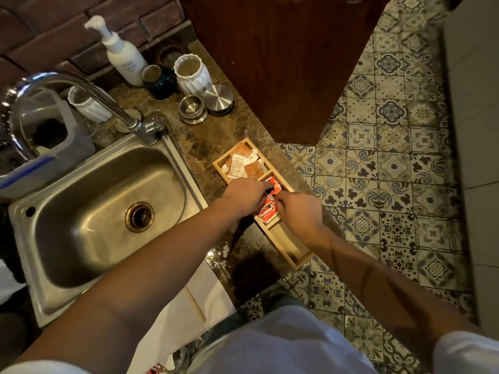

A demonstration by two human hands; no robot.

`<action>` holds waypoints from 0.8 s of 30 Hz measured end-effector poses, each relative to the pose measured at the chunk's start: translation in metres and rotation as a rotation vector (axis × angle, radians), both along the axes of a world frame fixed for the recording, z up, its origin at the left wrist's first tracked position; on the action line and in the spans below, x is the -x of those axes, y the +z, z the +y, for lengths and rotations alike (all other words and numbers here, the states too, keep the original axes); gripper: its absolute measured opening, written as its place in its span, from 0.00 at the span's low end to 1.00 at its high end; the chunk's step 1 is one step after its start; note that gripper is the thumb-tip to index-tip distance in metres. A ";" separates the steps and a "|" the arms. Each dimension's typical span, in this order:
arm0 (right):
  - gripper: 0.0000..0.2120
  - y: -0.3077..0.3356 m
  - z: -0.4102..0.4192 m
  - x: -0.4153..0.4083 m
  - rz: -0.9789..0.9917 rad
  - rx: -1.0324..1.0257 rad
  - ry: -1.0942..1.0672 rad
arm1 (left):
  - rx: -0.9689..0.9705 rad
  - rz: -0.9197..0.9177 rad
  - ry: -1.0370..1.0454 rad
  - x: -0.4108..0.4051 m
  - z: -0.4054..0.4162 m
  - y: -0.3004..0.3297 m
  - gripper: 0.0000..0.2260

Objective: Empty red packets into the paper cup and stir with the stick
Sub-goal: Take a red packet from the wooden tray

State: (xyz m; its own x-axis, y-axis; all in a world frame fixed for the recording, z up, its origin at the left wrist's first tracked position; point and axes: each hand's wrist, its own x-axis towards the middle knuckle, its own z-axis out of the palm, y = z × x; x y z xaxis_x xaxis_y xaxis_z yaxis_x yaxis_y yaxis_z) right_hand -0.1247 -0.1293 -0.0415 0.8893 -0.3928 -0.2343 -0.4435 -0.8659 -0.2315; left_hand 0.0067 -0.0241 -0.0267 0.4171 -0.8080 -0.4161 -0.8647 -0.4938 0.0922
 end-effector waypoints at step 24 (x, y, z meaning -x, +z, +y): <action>0.06 0.056 0.004 0.006 -0.525 -0.265 -0.117 | 0.602 0.245 0.221 0.006 0.036 0.041 0.09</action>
